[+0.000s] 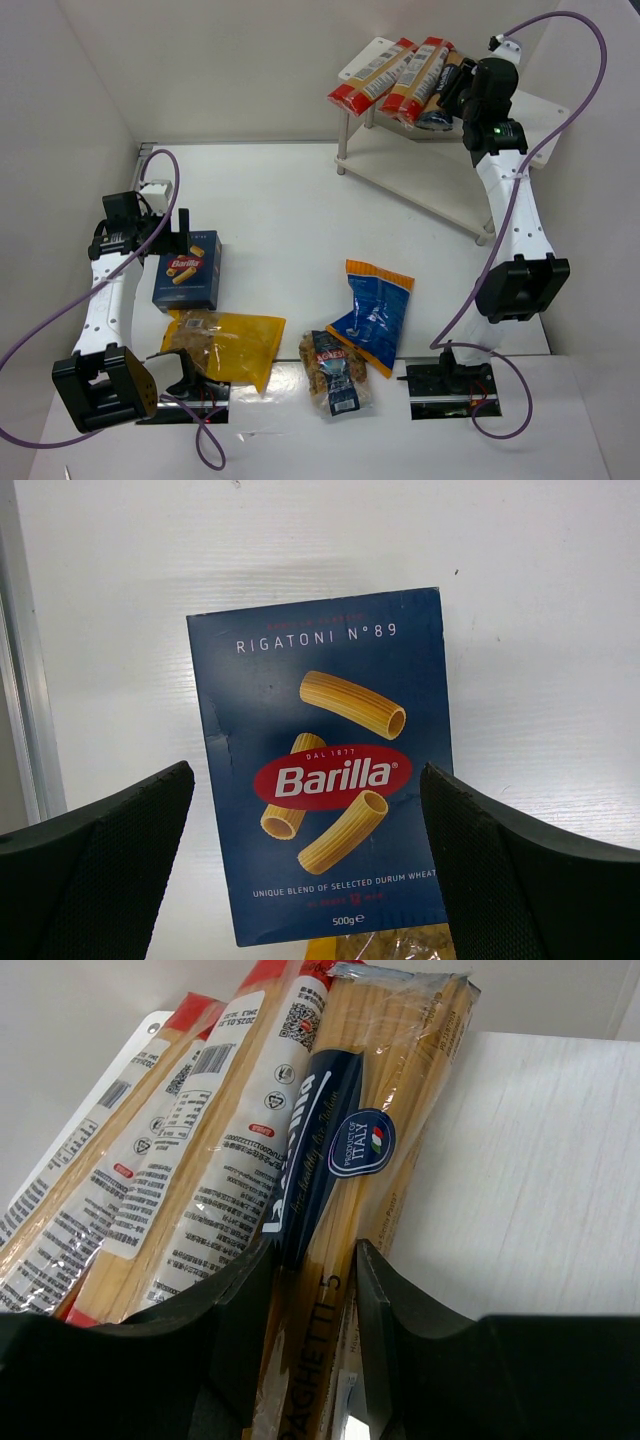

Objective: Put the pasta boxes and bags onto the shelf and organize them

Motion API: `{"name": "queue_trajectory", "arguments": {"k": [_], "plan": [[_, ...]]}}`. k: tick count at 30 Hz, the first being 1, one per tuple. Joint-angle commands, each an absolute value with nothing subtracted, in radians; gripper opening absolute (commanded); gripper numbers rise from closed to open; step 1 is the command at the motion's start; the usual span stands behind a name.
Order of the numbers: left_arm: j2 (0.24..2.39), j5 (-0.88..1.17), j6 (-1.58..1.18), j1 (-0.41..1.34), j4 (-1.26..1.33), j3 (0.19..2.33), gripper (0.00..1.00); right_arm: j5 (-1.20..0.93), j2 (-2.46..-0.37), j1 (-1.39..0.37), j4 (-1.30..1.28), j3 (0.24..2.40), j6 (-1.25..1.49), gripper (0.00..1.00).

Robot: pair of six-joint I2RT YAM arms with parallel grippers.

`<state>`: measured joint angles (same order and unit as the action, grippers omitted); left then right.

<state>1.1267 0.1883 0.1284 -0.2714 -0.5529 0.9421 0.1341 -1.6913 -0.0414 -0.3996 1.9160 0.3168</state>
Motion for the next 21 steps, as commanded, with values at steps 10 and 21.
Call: {"name": "queue_trajectory", "arguments": {"k": [10,21], "plan": [[1.121,0.21,0.133,-0.267,-0.535,0.933,0.99,0.046,-1.634,-0.075,-0.285,1.87,0.301,0.22],[1.112,0.21,0.133,-0.267,-0.535,0.933,0.99,0.091,-1.421,-0.075,-0.249,1.755,0.279,0.81]]}}
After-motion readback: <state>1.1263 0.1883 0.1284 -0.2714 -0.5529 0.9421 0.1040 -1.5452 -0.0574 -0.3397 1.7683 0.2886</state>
